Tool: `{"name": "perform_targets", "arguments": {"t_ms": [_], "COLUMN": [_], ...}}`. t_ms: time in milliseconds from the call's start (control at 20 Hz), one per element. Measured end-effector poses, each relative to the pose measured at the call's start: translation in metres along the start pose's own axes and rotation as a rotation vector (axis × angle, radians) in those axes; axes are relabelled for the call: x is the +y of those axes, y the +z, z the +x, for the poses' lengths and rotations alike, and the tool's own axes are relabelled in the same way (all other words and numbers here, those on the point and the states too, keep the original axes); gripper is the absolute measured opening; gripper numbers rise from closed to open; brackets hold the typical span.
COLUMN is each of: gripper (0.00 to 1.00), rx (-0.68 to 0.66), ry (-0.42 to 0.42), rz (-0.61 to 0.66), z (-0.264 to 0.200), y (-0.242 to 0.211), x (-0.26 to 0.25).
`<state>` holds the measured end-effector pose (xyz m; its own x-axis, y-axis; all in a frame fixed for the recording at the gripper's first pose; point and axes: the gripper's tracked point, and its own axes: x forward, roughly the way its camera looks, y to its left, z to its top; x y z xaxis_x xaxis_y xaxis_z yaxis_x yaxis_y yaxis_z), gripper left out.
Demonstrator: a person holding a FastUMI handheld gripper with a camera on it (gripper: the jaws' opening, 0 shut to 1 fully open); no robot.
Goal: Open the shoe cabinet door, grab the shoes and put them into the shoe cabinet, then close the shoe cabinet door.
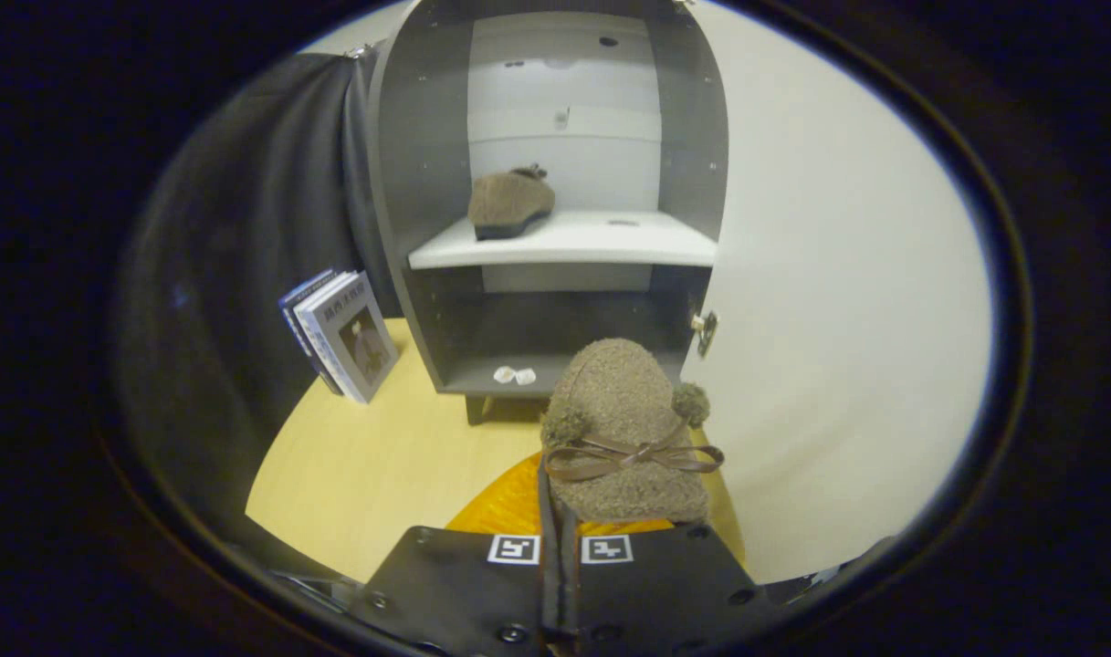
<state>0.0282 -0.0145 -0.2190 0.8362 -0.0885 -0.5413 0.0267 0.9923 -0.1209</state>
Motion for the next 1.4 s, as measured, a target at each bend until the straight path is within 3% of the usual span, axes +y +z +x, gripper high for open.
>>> {"name": "perform_targets", "arguments": {"t_ms": [500,800,1250,1400], "gripper": [0.02,0.03,0.03,0.03], "rx": [-0.2,-0.217,-0.159,-0.156], "ry": [-0.037,-0.067,-0.094,-0.09], "rz": [0.032,0.041,0.062,0.054], "z": [0.039,0.114,0.241,0.264], "y": [0.152,0.214,0.251,0.254], "x": [-0.006,-0.018,-0.032,-0.031]}}
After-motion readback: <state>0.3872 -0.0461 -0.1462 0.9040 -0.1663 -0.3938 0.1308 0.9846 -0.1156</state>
